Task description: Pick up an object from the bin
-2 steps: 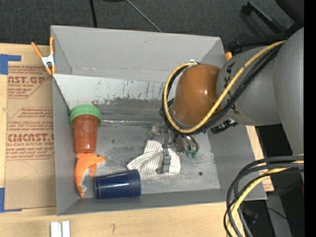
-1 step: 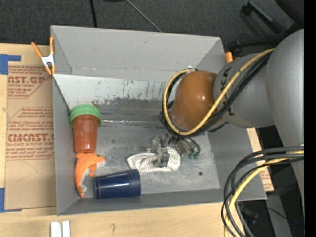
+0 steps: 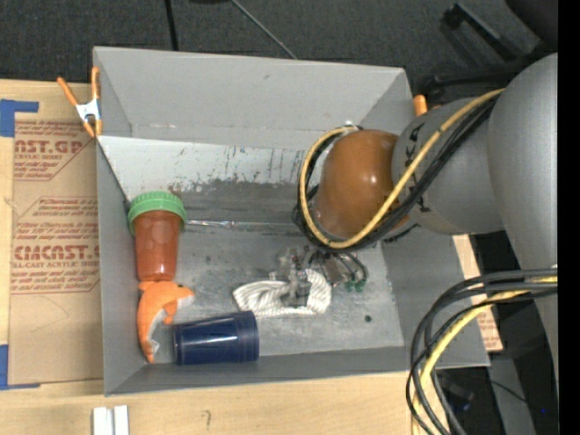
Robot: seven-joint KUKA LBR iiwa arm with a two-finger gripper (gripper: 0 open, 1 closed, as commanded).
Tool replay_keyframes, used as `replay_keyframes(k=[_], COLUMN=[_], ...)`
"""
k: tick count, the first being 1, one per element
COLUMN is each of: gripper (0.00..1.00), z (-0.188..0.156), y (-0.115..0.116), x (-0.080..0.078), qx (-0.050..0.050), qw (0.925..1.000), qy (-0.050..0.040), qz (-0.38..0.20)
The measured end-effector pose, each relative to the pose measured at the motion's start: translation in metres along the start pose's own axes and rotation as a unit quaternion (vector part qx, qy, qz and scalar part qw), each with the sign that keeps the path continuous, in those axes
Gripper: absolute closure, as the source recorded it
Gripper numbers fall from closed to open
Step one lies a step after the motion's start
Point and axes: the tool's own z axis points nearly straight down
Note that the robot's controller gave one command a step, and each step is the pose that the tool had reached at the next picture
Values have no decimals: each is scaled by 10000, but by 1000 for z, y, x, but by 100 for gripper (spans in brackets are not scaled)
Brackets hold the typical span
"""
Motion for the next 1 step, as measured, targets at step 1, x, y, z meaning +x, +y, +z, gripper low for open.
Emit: replay_keyframes(k=[1], gripper=[100], z=[-122], y=[3], x=[-39], qx=[5], qw=[10000], qy=[-11], qz=[-93])
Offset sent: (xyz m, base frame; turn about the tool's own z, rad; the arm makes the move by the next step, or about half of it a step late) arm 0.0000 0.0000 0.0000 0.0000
